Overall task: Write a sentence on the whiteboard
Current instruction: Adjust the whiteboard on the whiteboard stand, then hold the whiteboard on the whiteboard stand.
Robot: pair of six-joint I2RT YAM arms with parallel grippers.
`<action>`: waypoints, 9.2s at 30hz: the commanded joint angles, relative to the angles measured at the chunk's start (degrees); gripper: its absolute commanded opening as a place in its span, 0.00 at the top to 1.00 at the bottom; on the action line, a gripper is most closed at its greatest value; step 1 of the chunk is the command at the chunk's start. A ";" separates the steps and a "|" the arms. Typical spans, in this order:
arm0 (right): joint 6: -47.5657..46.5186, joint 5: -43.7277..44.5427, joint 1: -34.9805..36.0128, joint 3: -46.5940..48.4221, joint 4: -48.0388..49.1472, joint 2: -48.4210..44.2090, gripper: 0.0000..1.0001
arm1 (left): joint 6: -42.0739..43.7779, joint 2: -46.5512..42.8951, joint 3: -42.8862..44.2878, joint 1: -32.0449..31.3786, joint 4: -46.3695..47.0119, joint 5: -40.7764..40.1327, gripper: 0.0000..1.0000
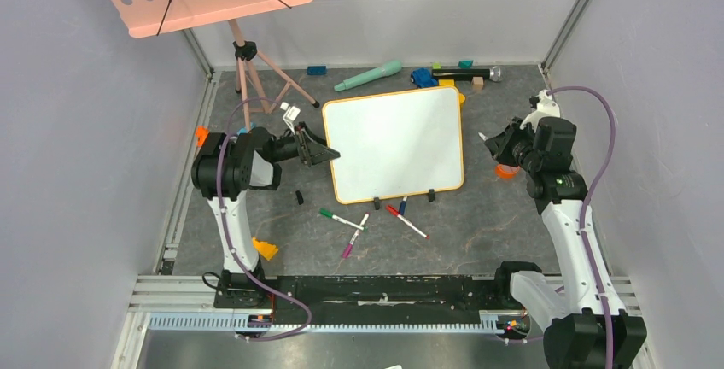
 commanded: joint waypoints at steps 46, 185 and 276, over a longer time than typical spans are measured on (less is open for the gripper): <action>0.43 0.54 -0.27 -2.66 3.34 0.78 1.00 | 2.07 6.47 9.71 -3.85 4.75 10.70 0.29; 7.82 32.32 19.59 -13.51 1.65 0.09 1.00 | 3.32 6.93 3.69 -2.19 4.74 1.48 0.98; 1.80 31.92 19.86 -14.27 -0.17 -9.65 1.00 | 5.40 6.92 1.87 -1.61 4.74 -0.48 0.98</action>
